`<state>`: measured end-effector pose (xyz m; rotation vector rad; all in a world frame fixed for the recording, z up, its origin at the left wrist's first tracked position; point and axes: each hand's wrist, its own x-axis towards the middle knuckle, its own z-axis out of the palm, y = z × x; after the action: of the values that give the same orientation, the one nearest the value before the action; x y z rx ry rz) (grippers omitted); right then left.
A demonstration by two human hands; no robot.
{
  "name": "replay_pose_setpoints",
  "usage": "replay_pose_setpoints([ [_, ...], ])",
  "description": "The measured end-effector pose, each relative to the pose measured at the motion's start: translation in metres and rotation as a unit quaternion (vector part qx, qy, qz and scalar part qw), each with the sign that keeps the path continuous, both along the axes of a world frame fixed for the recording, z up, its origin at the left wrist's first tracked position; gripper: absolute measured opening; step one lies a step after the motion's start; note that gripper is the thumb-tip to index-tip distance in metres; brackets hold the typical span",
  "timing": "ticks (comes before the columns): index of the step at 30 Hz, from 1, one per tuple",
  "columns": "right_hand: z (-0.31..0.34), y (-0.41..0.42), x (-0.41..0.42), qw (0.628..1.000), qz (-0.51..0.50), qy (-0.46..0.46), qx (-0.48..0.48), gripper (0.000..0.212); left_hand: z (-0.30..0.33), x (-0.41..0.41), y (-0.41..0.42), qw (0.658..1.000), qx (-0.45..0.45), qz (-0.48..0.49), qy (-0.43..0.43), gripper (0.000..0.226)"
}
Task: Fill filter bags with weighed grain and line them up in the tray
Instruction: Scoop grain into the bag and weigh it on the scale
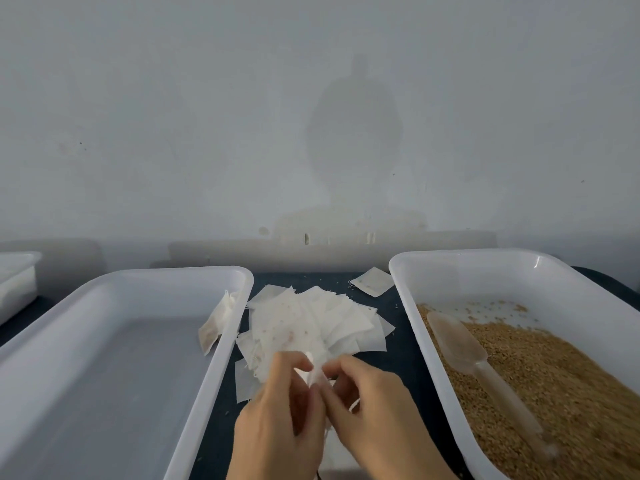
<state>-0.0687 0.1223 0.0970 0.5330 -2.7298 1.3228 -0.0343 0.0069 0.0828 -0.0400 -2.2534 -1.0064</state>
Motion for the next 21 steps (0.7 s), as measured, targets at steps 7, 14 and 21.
replay_pose_setpoints([
  [7,0.011,0.011,-0.005,0.997,0.007,-0.007,-0.081,0.029,0.013,0.004,-0.003,0.998,0.026,-0.030,0.046,0.038],
  [14,0.013,0.014,-0.010,0.991,0.054,-0.075,-0.100,0.017,0.016,-0.004,-0.010,0.958,-0.181,-0.174,-0.137,0.114],
  [21,0.010,0.020,-0.011,0.994,0.027,-0.054,-0.091,0.008,0.003,-0.024,0.005,0.989,-0.002,-0.114,-0.097,0.057],
])
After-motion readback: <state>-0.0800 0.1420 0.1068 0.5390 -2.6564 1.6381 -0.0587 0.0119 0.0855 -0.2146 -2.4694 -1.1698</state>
